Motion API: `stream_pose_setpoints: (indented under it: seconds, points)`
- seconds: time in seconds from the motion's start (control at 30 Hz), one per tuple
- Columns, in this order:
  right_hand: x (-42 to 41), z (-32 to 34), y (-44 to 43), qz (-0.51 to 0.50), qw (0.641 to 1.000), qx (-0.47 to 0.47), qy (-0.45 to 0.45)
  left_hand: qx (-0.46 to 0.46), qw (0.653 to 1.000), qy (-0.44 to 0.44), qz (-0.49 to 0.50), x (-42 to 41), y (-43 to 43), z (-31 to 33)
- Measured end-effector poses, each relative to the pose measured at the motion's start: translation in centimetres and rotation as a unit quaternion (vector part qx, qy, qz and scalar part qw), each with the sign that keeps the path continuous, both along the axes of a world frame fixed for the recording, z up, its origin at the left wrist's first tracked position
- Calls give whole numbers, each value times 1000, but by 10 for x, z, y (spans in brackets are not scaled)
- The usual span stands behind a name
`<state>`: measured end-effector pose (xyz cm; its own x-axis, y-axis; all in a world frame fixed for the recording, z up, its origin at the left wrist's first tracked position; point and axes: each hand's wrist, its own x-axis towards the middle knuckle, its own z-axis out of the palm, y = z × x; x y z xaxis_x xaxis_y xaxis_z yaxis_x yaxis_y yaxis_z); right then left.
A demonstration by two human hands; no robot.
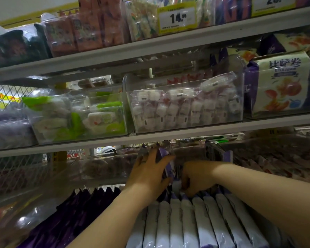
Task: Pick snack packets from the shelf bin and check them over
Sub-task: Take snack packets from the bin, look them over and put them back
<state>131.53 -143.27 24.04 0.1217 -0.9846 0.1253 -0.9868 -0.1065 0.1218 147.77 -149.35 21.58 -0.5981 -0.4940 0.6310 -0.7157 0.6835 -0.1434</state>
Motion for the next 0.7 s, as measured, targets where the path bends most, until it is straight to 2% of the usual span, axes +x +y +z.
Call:
stream_pose_setpoints:
  seconds: [0.1, 0.27, 0.47, 0.6, 0.7]
  points:
    - [5, -3, 0, -4, 999, -17, 28, -8, 1000, -2, 1, 0, -1, 0]
    - [7, -17, 4, -19, 993, -113, 1, -23, 1000, -3, -15, -1, -4, 0]
    - [-5, 0, 5, -16, 964, -223, -146, -28, 999, -6, -44, -1, -3, 2]
    - [-6, 1, 9, 0, 945, -238, -224, -56, 998, -35, -26, -2, 0, 4]
    - [-10, -3, 17, -1, 942, -230, -246, -92, 994, -63, -2, -3, 0, 5]
